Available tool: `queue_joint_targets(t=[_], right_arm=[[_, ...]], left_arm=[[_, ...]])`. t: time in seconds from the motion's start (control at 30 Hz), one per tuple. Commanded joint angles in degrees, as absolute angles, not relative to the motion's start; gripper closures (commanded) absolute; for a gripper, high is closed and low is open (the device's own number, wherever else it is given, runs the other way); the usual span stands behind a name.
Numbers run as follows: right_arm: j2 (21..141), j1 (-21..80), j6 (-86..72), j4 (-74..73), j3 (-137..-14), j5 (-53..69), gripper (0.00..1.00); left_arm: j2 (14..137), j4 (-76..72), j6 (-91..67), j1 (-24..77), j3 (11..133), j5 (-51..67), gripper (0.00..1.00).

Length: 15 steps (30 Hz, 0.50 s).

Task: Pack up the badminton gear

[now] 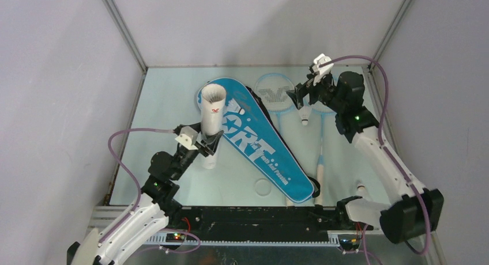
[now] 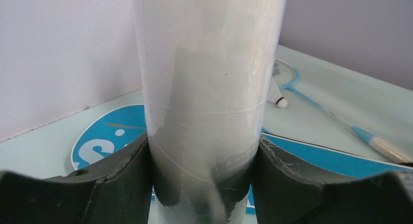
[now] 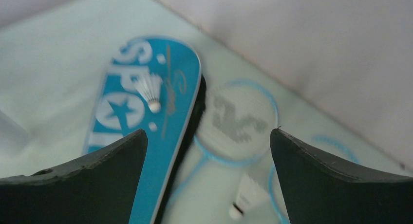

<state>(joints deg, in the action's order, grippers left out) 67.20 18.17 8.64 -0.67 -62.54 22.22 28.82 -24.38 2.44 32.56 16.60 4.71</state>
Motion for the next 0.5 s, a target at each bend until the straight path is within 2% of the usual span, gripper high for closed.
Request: queue_joint_targets(t=[0.0, 0.3, 0.47], right_arm=[[74.16, 12.84, 12.44, -10.25, -67.83, 25.19, 0.01], [98.73, 7.96, 14.45, -19.00, -81.57, 22.24, 0.01], [116.18, 6.44, 16.61, -35.24, -101.21, 23.66, 0.08]], left_arm=[[27.33, -30.04, -0.30, 32.61, 15.95, 0.28, 0.61], [25.69, -24.85, -1.75, 32.61, 16.78, -1.55, 0.60], [24.20, -23.03, -1.54, 32.60, 16.69, -2.04, 0.59]])
